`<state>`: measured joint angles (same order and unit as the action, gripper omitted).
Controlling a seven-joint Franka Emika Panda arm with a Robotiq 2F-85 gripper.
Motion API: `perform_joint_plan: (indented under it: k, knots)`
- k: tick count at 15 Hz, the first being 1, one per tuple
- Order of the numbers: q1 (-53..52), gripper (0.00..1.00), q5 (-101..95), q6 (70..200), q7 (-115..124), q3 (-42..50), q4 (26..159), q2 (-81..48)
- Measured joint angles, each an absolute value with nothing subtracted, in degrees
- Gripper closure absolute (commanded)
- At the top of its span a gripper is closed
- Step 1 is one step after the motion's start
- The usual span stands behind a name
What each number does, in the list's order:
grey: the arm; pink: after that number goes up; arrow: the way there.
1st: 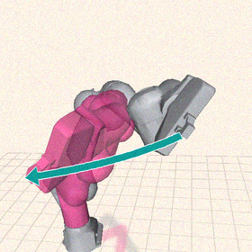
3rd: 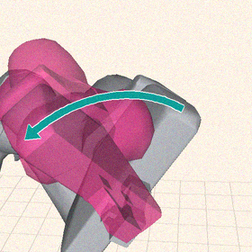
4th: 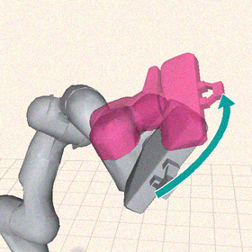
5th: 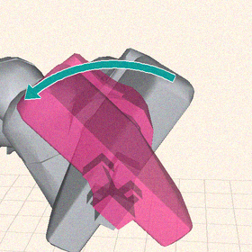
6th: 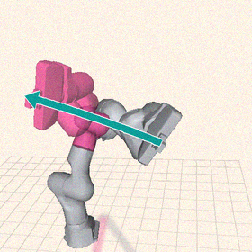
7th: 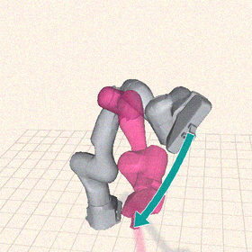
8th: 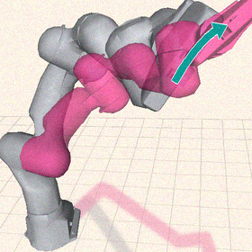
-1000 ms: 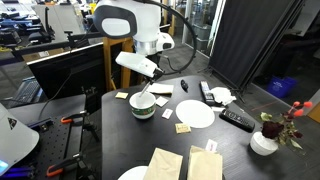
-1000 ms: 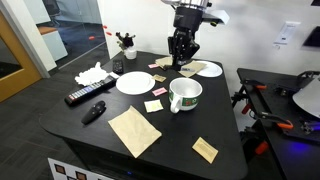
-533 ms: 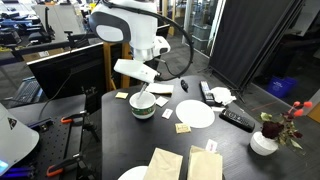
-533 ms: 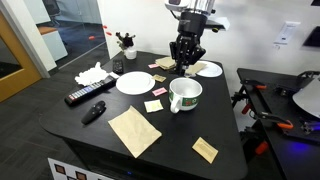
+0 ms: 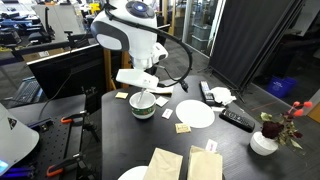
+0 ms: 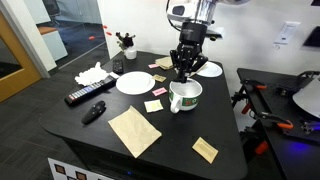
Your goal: Put the pen in the green mug
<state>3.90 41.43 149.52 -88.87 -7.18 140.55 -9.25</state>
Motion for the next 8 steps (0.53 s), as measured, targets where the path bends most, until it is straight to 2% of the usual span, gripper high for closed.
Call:
perform_joint_plan:
  k: [4,5,6,7,8]
  knots:
    - [4.1,0.96,41.9,149.5,-91.5,-7.1,140.5,-10.9]
    - [4.1,0.86,41.9,149.5,-92.0,-7.1,140.5,-11.2]
    - [4.1,0.60,41.9,149.5,-92.2,-7.1,140.5,-11.5]
    - [4.1,0.60,41.9,149.5,-92.2,-7.1,140.5,-11.8]
    - [4.1,0.53,41.9,149.5,-92.2,-7.1,140.5,-12.0]
